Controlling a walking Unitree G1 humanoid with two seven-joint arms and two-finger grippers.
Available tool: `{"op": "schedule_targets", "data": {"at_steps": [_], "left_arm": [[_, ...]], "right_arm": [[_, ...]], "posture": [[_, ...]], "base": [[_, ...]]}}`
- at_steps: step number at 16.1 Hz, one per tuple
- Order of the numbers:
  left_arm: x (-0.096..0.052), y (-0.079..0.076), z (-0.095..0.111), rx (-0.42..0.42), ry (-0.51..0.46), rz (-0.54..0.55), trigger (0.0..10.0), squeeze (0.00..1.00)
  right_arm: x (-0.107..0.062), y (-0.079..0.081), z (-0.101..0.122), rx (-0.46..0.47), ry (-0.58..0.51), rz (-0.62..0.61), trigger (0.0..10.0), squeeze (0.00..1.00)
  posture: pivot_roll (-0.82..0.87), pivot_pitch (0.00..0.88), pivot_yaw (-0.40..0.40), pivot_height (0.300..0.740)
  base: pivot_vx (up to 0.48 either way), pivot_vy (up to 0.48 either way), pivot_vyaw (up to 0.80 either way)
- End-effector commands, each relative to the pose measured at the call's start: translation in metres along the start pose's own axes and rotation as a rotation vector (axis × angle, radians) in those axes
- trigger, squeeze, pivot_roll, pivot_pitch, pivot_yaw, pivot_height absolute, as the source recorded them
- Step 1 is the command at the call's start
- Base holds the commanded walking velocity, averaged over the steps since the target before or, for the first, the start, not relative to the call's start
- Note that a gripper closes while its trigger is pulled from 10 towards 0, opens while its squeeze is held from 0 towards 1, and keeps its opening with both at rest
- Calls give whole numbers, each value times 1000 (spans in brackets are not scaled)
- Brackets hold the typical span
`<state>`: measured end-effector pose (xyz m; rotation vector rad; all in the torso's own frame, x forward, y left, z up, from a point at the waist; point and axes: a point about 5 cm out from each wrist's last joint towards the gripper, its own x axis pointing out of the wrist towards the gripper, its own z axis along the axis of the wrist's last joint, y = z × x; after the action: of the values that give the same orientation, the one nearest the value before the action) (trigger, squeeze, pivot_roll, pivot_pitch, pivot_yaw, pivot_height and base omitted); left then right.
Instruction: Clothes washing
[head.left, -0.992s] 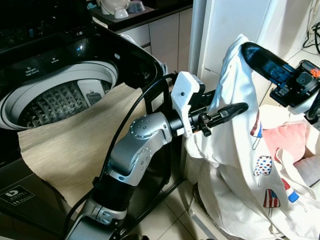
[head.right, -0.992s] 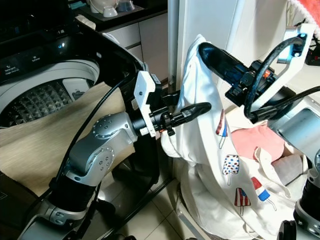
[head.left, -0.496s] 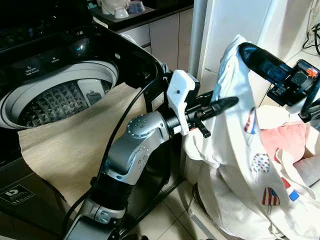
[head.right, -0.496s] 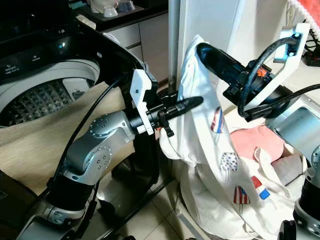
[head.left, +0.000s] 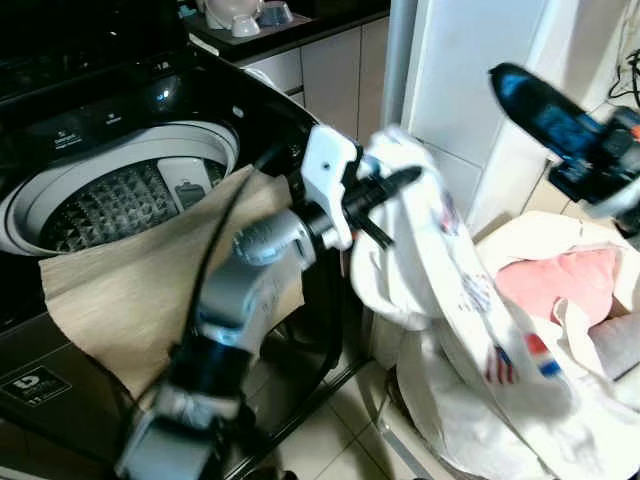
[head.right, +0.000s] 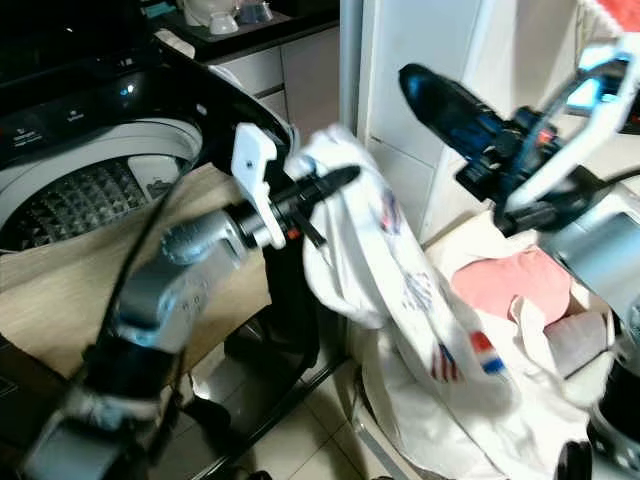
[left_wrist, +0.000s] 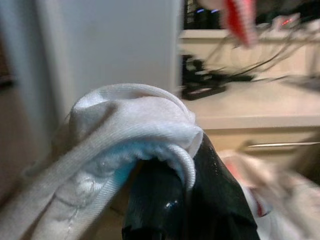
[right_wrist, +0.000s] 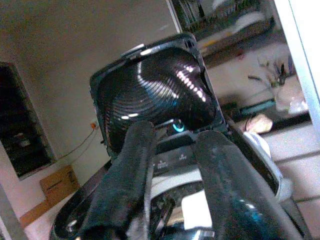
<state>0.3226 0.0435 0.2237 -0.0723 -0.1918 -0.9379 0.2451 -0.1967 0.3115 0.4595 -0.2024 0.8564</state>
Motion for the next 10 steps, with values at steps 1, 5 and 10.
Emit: {"op": "schedule_targets", "data": {"at_steps": [1,5,10], "left_arm": [[-2,15,18,81,-48,64,0,0],[-24,93,110,530,-205,484,0,0],[-78,127,255,1304,-247,910,0,0]], "right_arm": [[-2,6,4,-24,-15,8,10000,0],[-2,5,-5,-71,44,-19,10000,0],[8,15,-25,-90,121,8,10000,0]], "posture": [[-132,0,72,740],[-127,0,77,740],[-110,0,90,740]], "base": [[0,0,0],[0,0,0],[0,0,0]]}}
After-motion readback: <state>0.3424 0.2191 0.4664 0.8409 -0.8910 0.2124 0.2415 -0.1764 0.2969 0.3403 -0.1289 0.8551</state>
